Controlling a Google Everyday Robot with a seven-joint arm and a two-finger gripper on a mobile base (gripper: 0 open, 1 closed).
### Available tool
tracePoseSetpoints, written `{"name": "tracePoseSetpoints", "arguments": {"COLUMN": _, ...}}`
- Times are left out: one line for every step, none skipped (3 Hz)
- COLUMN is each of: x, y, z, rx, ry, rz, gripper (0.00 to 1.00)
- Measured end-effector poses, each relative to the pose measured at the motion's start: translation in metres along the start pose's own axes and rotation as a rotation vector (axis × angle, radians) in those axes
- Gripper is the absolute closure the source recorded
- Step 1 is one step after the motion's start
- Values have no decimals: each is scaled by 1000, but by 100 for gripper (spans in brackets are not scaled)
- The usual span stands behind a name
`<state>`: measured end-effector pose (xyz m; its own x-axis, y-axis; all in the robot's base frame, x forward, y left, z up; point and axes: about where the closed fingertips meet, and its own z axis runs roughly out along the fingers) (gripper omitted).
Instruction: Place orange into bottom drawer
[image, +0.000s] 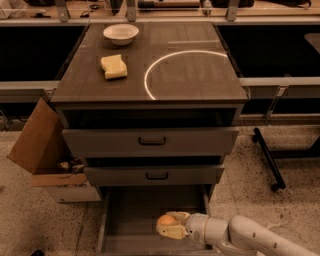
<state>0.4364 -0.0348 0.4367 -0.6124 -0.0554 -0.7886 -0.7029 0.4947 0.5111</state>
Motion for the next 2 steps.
{"name": "tracePoseSetpoints", "arguments": {"x": 17, "y": -28, "z": 12, "rx": 14, "ry": 18, "rz": -13, "gripper": 100}}
{"name": "tracePoseSetpoints", "arguments": {"x": 45, "y": -68, "z": 28, "rx": 29, "ry": 64, "rz": -60, "gripper": 100}}
